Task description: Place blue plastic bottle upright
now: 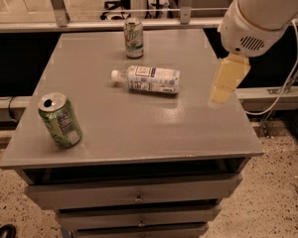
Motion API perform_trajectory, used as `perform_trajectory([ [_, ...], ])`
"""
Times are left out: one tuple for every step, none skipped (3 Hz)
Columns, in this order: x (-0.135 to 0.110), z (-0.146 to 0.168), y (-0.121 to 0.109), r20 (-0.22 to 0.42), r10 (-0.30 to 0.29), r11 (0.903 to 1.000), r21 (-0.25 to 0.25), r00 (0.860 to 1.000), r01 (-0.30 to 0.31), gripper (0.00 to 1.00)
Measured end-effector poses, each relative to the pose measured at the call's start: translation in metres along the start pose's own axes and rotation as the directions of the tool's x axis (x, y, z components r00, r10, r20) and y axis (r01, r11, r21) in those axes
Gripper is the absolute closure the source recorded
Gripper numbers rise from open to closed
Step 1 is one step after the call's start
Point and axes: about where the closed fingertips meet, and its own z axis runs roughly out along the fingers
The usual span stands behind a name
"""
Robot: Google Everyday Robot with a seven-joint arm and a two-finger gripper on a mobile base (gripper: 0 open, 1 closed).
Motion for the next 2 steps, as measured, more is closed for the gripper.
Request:
perform_trajectory([
  [-0.030,0.023,-0.006,0.050,-0.015,0.9994,-0.030,0.999,0.016,0.00],
  [-0.082,0.059,-0.020,0.122,-0.049,0.9951,-0.079,0.991,0.059,0.00],
])
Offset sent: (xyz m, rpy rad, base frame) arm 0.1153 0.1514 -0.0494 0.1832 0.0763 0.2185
